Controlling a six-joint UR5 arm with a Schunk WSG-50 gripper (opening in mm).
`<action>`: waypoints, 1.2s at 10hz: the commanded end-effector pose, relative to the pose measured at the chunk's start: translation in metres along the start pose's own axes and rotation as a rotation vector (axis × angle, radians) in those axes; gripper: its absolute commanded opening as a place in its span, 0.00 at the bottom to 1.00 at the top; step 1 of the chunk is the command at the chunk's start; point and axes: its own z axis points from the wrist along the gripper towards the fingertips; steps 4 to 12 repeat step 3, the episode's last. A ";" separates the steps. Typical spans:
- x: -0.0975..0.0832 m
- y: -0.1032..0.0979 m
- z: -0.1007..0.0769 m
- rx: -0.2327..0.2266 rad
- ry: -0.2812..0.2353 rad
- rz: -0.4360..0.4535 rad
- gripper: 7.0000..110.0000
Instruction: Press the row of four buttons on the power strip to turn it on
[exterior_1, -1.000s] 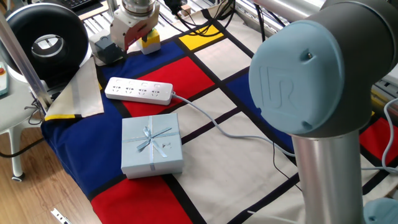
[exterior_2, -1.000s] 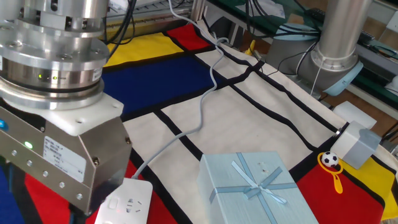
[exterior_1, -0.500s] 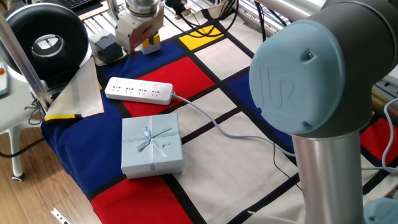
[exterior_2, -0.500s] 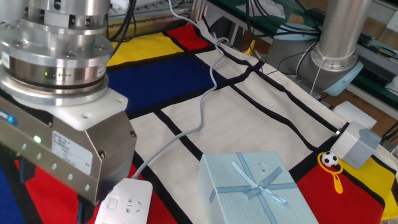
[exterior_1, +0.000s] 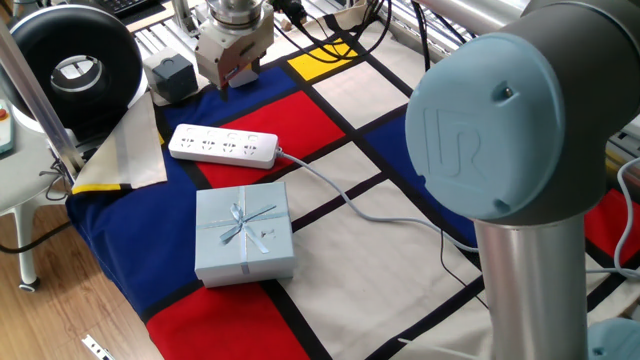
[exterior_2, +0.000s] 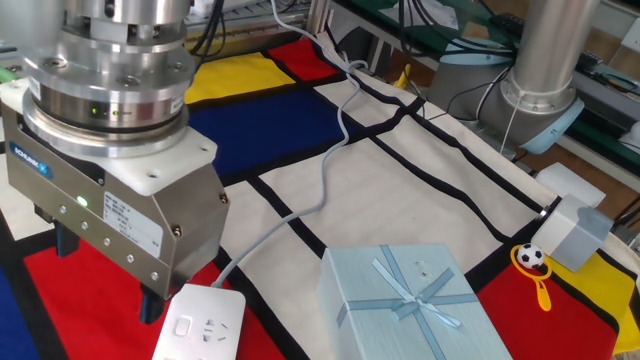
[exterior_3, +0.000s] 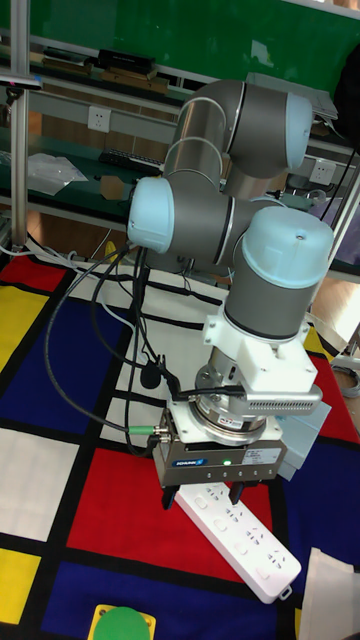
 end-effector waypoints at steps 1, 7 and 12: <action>-0.001 0.000 0.002 -0.002 -0.007 0.006 0.00; -0.001 0.002 0.003 -0.005 -0.007 0.007 0.00; -0.001 0.002 0.003 -0.005 -0.007 0.007 0.00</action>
